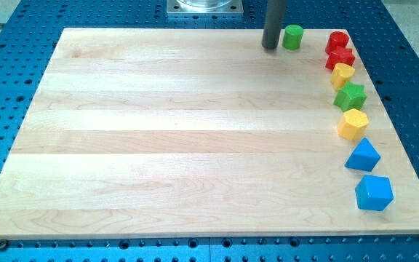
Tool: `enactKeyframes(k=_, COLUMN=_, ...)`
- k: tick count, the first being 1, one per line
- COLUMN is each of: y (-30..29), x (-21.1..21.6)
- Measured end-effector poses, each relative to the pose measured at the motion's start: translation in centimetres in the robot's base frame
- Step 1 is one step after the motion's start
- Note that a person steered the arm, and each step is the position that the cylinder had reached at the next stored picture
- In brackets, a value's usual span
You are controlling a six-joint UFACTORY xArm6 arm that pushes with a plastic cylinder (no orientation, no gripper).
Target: Put the green circle at the top of the red circle
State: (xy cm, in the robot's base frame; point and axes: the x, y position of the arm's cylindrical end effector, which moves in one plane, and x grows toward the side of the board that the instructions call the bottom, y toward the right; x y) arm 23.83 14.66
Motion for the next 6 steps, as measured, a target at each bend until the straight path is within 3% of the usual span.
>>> enactKeyframes(k=1, y=4.0, x=0.0)
enactKeyframes(k=3, y=2.4, x=-3.6)
enactKeyframes(k=5, y=9.1, x=-3.6)
enactKeyframes(k=6, y=8.9, x=-4.7)
